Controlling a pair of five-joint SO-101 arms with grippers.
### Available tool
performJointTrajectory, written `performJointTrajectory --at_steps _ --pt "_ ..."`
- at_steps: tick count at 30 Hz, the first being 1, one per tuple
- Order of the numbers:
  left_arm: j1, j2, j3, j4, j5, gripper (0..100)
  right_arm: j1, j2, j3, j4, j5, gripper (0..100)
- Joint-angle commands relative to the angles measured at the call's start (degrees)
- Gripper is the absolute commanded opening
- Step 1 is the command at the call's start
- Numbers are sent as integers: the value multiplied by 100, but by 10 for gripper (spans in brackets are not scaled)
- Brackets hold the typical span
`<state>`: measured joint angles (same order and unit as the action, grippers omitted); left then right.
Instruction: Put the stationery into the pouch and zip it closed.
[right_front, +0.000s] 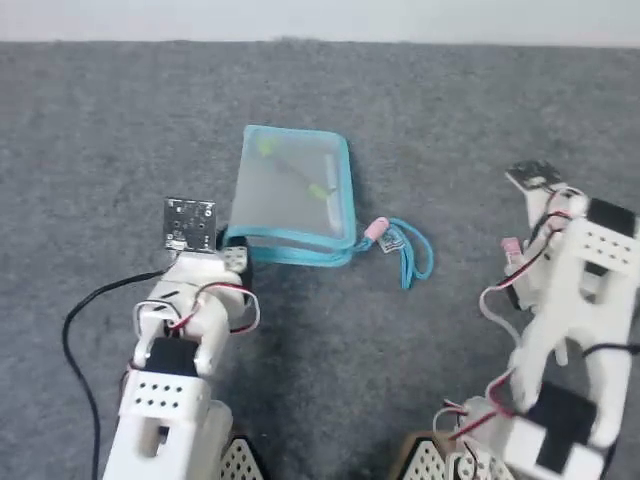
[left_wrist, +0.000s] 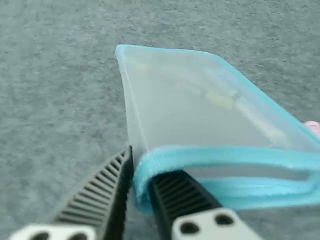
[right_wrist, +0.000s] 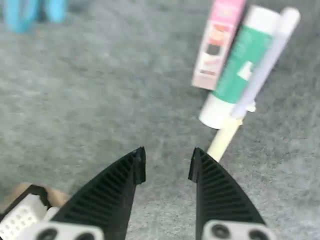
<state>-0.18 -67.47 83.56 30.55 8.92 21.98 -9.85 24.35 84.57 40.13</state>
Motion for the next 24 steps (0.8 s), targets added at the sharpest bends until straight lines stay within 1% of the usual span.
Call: performJointTrajectory --at_steps 1,3,4,6,7,10,15,20,24 --pt "62 -97 -286 79 -264 12 338 374 -299 -163 440 147" --pt "413 -158 -171 79 -659 12 444 585 -325 -171 580 147" --pt "281 -158 -277 79 -615 12 505 637 -325 -180 624 147" --pt "-105 -105 -400 79 -229 12 655 708 -316 -180 686 147" --pt "-158 -97 -400 97 -158 12 734 725 -308 -180 747 147" --pt "-35 -105 -286 70 -360 12 945 725 -202 -391 853 147" --pt "176 -105 -259 79 -378 12 998 699 158 -760 888 147" --pt "185 -105 -259 88 -378 12 989 752 281 -884 1547 148" --pt "185 -105 -259 88 -378 12 1077 778 299 -945 1785 151"
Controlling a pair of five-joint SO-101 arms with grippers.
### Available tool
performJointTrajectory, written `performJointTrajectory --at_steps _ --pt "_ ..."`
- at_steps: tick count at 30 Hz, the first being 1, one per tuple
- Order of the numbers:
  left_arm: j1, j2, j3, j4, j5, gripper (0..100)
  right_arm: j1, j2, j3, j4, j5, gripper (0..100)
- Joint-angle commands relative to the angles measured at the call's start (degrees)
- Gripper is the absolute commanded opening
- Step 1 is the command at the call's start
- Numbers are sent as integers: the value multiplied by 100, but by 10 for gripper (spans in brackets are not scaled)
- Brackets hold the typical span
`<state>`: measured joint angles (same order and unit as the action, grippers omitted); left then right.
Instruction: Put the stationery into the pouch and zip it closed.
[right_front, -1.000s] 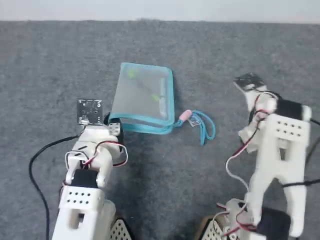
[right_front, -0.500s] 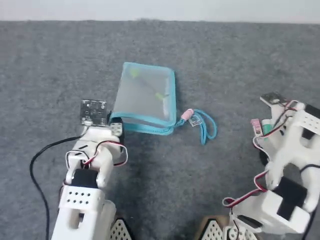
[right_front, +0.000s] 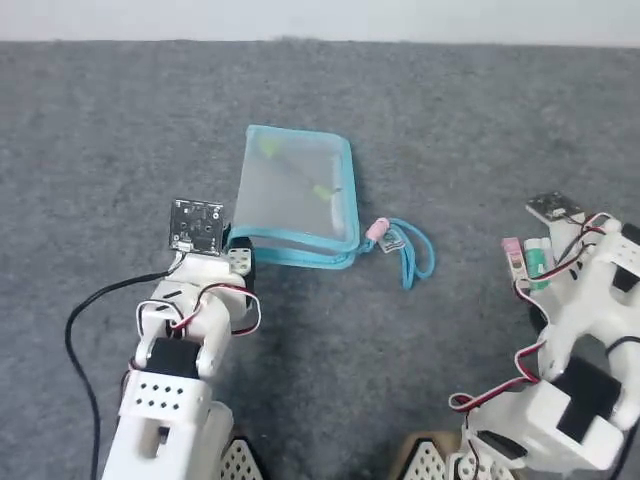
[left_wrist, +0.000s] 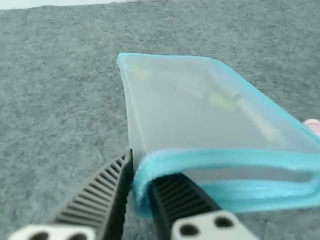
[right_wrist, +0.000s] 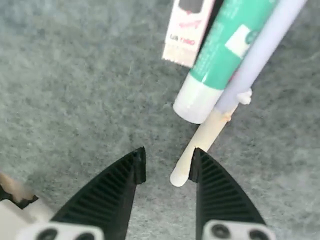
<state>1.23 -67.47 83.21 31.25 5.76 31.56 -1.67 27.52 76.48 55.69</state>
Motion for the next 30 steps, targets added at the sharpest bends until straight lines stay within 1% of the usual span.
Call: performJointTrajectory --at_steps 1,6,9,12,17,24,26,29,30 --pt "44 -105 -224 18 -62 12 154 -40 -18 -207 255 151" --pt "70 -105 -215 18 -62 12 514 -31 18 -409 580 151" --pt "70 -105 -215 9 -62 12 593 -31 167 -426 800 152" --pt "70 -105 -215 9 -62 12 593 -31 369 -699 782 153" --pt "70 -105 -215 26 -62 12 593 -31 730 -1165 774 184" --pt "70 -105 -215 26 -62 12 602 -31 1222 -1710 774 180" --pt "70 -105 -215 26 -62 12 602 -31 1257 -1754 774 135" --pt "70 -105 -215 26 -62 12 602 -40 1231 -1745 659 7" --pt "70 -105 -215 26 -62 12 602 -57 1231 -1745 545 6"
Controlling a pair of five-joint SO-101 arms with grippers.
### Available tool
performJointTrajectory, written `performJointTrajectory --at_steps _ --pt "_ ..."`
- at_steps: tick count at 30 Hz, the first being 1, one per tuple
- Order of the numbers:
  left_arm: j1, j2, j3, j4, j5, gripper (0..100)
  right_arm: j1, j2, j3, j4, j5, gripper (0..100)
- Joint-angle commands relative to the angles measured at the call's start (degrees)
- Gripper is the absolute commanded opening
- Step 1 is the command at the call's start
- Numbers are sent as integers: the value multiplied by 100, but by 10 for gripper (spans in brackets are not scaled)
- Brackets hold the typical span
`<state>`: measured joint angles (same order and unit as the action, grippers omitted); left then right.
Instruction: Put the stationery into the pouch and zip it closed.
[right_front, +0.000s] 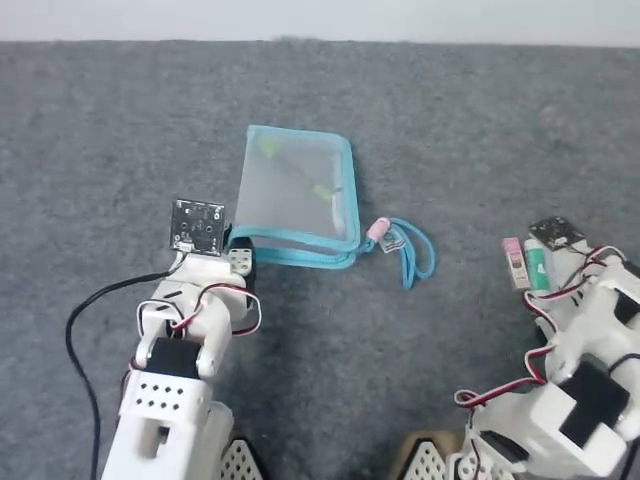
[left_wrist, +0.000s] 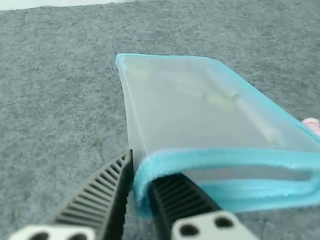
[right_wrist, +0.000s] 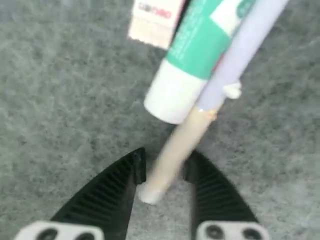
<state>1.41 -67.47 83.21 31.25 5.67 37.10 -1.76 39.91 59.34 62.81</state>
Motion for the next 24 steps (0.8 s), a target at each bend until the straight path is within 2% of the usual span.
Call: performJointTrajectory --at_steps 1,6,10,13,16,20,24 --pt "53 -105 -215 26 -53 12 57 -75 -18 -13 -246 18" --pt "53 -105 -215 26 -53 12 321 -462 -475 303 -738 6" --pt "62 -105 -215 18 -53 12 356 -1332 -1363 1385 -1134 6" --pt "62 -105 -215 18 -53 12 -66 -2167 -1820 2299 -1169 6" --pt "70 -105 -215 9 -53 12 -866 -3055 -1890 3108 -1169 6" --pt "70 -105 -215 0 -53 12 -2457 -4189 -1881 4198 -1196 6" --pt "70 -105 -215 0 -53 12 -4171 -4848 -1767 4338 -1881 6"
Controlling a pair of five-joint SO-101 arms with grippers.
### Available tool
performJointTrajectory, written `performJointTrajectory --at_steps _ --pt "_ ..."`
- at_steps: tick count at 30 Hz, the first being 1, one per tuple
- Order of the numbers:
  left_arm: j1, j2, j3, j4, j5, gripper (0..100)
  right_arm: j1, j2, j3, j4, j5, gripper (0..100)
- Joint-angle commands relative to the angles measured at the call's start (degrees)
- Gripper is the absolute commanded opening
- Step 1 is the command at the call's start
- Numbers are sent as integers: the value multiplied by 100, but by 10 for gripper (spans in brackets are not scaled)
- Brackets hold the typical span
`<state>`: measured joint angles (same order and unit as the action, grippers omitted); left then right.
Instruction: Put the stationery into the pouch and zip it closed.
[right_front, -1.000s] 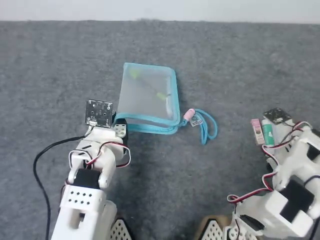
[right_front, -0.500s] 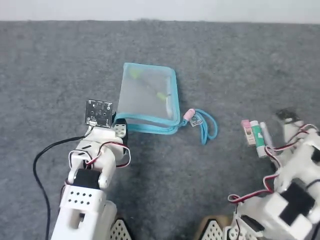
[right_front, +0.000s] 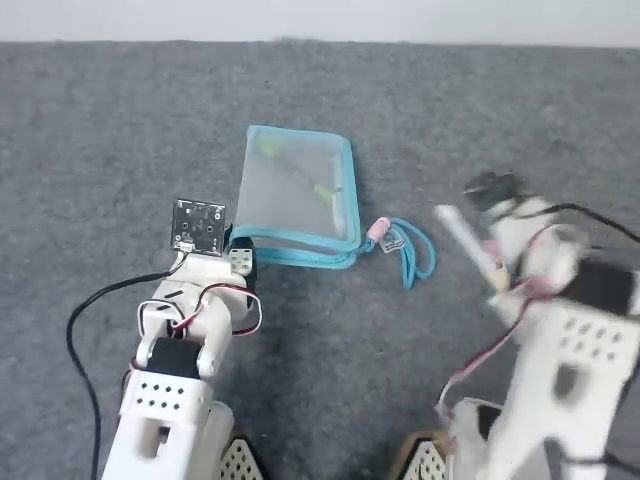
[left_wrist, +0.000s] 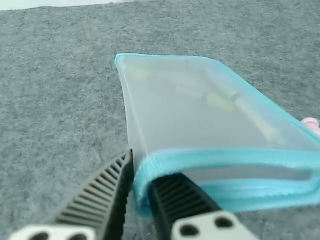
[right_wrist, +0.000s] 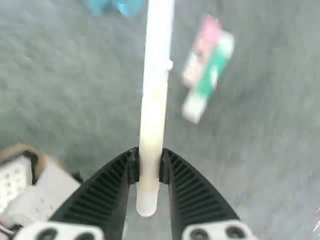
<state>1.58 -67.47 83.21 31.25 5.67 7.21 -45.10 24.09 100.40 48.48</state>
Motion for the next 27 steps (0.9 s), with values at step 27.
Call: performJointTrajectory --at_steps 27 --pt "422 -132 -136 0 -62 12 -3433 3020 -1802 -673 -3288 6"
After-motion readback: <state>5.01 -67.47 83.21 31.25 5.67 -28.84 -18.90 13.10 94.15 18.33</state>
